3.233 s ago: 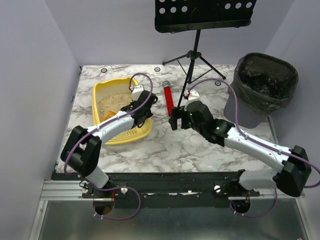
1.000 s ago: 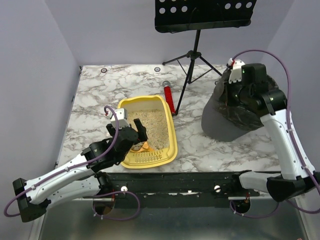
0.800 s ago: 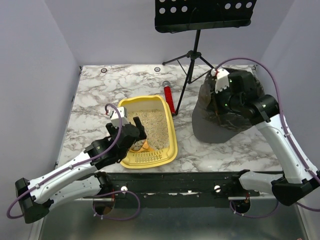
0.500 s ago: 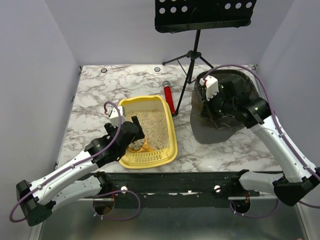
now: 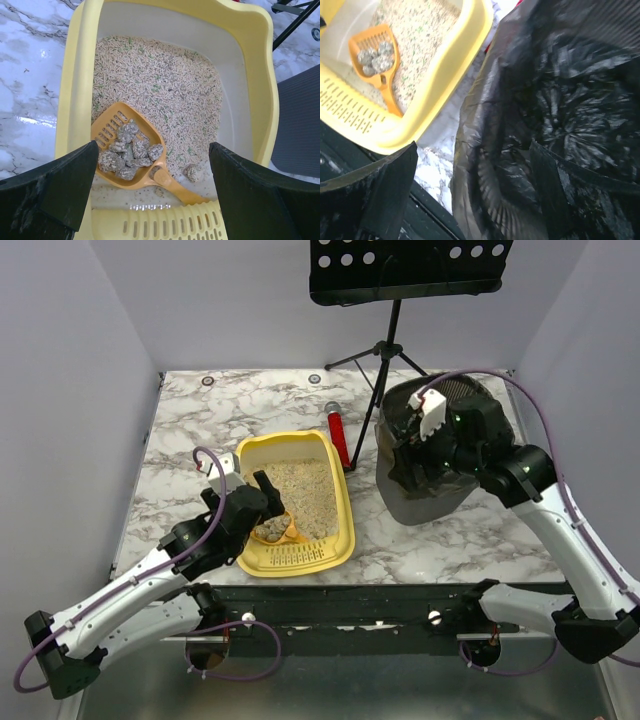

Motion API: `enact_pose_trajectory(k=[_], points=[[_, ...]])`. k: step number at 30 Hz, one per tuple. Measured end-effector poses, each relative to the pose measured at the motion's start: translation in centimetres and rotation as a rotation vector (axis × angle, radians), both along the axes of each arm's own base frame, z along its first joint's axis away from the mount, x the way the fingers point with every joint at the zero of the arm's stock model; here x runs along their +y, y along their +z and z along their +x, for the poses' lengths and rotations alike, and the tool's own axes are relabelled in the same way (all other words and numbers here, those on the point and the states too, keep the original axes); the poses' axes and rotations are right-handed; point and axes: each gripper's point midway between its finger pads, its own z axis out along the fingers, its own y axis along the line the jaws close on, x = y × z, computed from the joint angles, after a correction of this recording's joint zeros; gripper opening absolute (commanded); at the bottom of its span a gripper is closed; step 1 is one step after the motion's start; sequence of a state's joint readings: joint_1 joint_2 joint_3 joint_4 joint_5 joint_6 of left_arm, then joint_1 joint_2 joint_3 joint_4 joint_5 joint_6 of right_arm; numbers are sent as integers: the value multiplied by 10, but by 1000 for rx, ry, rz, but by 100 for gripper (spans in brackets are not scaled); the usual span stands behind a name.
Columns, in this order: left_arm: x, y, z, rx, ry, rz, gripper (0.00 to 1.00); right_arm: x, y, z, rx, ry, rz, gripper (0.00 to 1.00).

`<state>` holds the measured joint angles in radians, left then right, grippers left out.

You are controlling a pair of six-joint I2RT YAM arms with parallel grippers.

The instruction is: Clean the litter box

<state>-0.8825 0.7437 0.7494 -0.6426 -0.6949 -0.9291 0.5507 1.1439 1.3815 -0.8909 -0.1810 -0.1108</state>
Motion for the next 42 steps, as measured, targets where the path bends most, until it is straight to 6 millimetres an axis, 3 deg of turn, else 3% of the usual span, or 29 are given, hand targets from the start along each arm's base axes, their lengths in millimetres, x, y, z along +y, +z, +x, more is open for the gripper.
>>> enact_pose_trajectory(k=[3, 8, 12, 15, 19, 21, 25, 30, 35, 39, 42], points=[[2, -2, 1, 5, 15, 6, 99, -6, 27, 4, -59, -61, 36, 100], [3, -7, 1, 14, 25, 12, 99, -5, 89, 9, -182, -115, 123, 100], [6, -9, 1, 17, 37, 22, 99, 30, 110, 0, -216, -29, 144, 100], [9, -9, 1, 15, 56, 16, 99, 69, 102, -7, -172, 80, 141, 96], [20, -11, 0, 15, 119, 9, 99, 118, 58, 2, -47, 144, 104, 96], [33, -13, -2, 17, 185, 14, 99, 140, 26, 8, 34, 137, 76, 96], [56, -18, -4, 25, 299, 26, 99, 173, -28, 12, 141, 105, 12, 94], [62, -14, -5, 3, 318, 1, 99, 213, -82, 5, 213, 109, -49, 88], [68, -7, -8, -37, 327, -47, 99, 239, -125, 1, 254, 133, -112, 79], [72, -4, -9, -55, 343, -64, 99, 245, -167, 8, 285, 105, -170, 71], [73, -4, -8, -57, 353, -56, 99, 251, -187, 14, 291, 86, -181, 64]])
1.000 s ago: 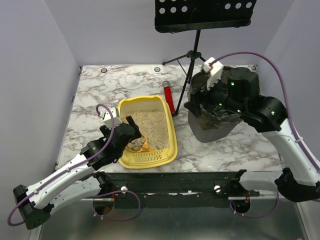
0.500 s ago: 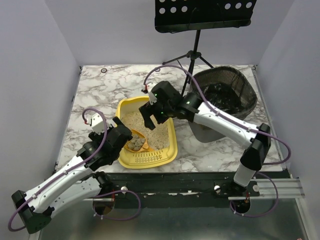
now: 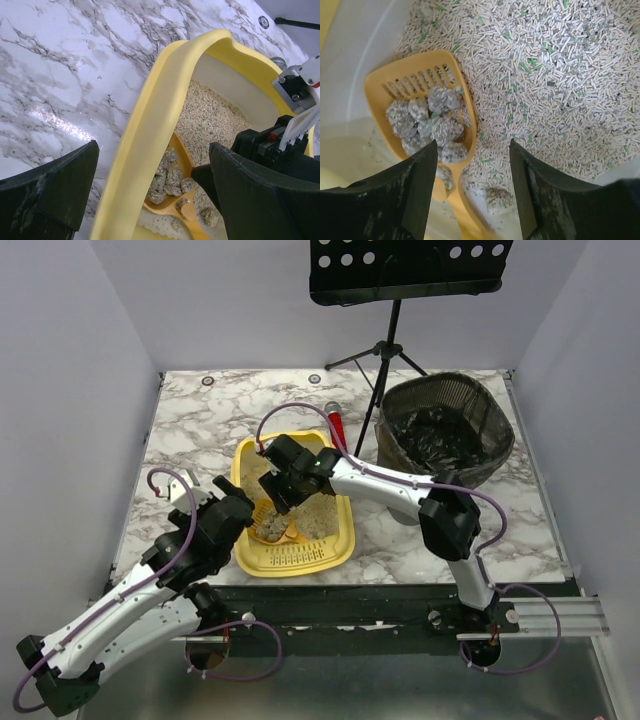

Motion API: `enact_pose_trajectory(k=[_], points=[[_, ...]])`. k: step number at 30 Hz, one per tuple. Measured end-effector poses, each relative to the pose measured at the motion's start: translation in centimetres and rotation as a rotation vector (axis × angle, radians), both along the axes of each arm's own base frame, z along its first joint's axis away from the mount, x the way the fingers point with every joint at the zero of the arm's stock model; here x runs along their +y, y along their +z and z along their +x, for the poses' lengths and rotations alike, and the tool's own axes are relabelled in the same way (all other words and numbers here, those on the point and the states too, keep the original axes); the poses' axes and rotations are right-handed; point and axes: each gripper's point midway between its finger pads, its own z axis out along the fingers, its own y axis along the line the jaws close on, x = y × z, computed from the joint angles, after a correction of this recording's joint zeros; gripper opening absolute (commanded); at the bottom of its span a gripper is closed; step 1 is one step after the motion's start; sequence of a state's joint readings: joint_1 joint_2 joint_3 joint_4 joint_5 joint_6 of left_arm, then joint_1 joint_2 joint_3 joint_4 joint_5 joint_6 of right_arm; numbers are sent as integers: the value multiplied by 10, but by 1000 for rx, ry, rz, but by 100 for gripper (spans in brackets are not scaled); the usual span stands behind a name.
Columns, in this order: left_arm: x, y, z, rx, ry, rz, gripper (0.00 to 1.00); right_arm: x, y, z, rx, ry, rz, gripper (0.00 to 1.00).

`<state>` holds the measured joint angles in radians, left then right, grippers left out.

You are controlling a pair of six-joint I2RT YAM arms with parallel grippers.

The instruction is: Clean the litter box

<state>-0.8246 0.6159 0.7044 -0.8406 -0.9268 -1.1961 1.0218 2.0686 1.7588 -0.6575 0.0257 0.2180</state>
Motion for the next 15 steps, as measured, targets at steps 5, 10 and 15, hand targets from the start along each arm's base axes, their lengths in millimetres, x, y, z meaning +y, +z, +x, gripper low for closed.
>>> enact_pose_trajectory(k=[5, 10, 15], points=[[3, -7, 0, 26, 24, 35, 99, 12, -15, 9, -8, -29, 23, 61], [3, -10, 1, 38, 30, 50, 99, 22, -32, 14, -2, -50, 41, 55], [5, -7, 0, 20, 32, 30, 99, 23, -62, 13, 36, -73, 10, 38]])
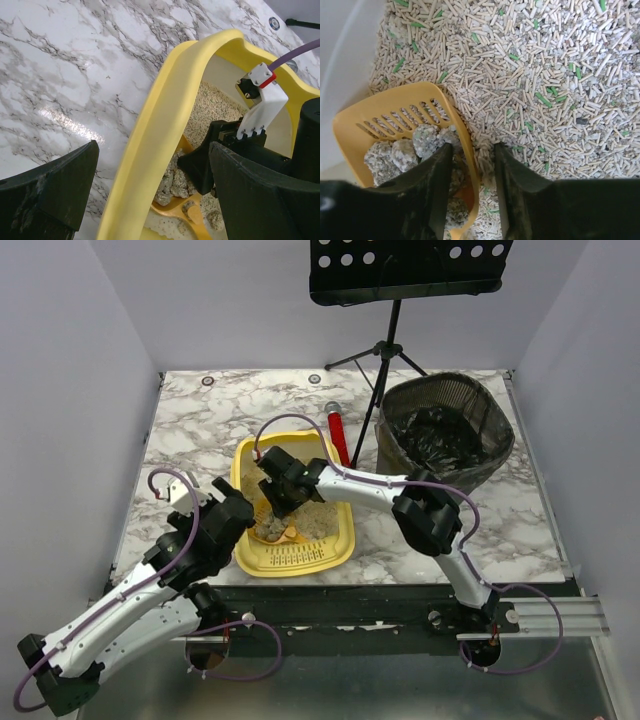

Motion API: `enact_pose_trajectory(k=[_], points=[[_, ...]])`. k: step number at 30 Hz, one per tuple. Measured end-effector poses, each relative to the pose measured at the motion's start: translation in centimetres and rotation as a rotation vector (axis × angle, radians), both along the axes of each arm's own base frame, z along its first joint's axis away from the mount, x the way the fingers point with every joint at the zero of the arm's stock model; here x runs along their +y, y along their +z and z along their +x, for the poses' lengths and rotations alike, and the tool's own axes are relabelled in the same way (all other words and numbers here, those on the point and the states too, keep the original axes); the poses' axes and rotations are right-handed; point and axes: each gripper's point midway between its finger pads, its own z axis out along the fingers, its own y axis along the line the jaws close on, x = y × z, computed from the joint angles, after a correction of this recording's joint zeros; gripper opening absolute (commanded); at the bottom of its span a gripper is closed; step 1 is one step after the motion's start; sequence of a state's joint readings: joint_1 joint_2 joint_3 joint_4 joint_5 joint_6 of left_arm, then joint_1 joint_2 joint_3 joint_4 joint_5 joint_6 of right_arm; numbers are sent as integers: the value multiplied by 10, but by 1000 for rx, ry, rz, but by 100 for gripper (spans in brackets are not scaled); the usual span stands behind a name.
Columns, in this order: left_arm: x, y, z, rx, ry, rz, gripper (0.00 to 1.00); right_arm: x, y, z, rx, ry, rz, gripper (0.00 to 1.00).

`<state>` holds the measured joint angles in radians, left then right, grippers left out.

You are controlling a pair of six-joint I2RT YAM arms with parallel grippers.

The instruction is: Clean the litter box

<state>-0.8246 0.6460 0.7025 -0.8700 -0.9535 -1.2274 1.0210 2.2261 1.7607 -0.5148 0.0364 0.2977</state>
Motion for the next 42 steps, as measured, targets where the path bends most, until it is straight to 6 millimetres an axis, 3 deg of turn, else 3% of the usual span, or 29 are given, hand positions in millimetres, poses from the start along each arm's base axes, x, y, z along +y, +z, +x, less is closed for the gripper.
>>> enact_pose_trajectory(k=[3, 9, 12, 17, 22, 36, 42], points=[[2, 0, -2, -12, 0, -13, 99, 0, -1, 0, 7, -13, 4, 22], [3, -2, -3, -11, 0, -13, 99, 0, 2, 0, 11, -28, 11, 10], [3, -3, -3, -10, 0, -11, 99, -4, 10, 0, -5, -39, 26, 8], [1, -1, -2, -14, -16, -3, 99, -14, 41, -1, -61, -46, 70, 7], [-15, -1, 4, -22, -101, -7, 99, -29, 68, 3, -179, -29, 113, 7], [-39, 7, 10, -47, -207, -35, 99, -47, 83, 44, -457, -63, 46, 6], [-41, 8, 10, -49, -217, -46, 99, -54, 113, 64, -648, -57, -25, 4]])
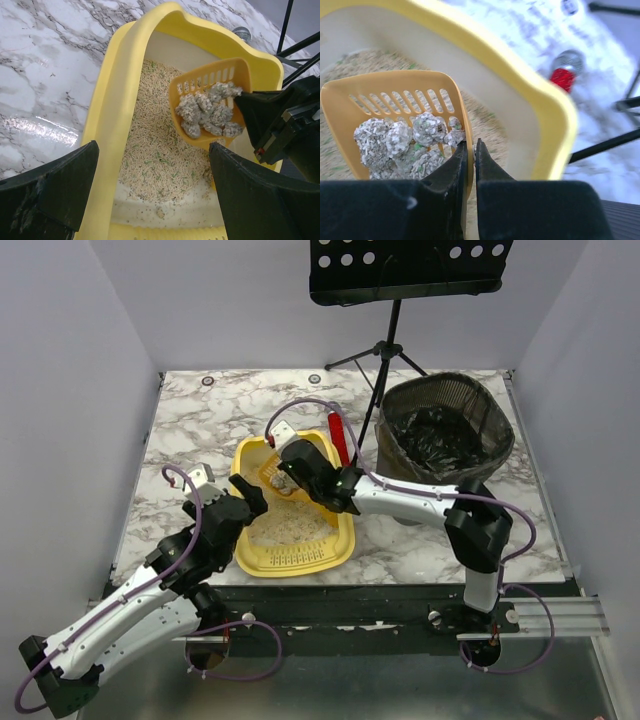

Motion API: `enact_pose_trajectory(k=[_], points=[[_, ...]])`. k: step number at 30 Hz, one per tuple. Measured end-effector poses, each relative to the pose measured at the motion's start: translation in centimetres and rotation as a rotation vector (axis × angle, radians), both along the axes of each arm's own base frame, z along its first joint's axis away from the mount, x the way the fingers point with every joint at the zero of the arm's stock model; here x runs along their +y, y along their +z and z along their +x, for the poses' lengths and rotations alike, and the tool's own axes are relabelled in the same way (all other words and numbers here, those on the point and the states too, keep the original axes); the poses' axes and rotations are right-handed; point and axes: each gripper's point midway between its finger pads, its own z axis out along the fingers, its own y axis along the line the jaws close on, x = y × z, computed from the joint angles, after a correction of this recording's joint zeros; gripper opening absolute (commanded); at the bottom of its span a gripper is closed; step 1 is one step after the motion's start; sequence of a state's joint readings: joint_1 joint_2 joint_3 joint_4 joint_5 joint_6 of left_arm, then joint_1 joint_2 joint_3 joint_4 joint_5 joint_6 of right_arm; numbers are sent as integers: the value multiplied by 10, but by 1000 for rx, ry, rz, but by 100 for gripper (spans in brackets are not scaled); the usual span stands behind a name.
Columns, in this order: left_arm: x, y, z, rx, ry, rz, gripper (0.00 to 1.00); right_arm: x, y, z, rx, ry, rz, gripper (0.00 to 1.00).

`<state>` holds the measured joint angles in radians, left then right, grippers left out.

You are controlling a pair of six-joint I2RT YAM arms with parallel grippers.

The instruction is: Clean the litter box

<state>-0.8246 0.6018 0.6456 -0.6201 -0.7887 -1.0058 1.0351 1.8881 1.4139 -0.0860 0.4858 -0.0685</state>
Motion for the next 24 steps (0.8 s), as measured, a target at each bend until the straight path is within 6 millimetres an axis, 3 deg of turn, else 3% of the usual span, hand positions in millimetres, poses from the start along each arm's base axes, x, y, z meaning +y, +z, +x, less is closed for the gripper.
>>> enact_pose_trajectory(k=[5, 10, 14, 19, 24], points=[[2, 3, -2, -12, 1, -14, 99, -3, 41, 16, -240, -76, -113, 3], [3, 5, -3, -21, 4, -26, 99, 8, 78, 23, -548, -155, -241, 2], [4, 4, -3, -20, 7, -30, 99, 19, 77, 19, -746, -199, -409, 1], [4, 5, -4, -23, 10, -36, 99, 27, 52, 15, -837, -165, -657, 2], [5, 6, -4, -27, 10, -42, 99, 13, 67, 8, -842, -201, -603, 8]])
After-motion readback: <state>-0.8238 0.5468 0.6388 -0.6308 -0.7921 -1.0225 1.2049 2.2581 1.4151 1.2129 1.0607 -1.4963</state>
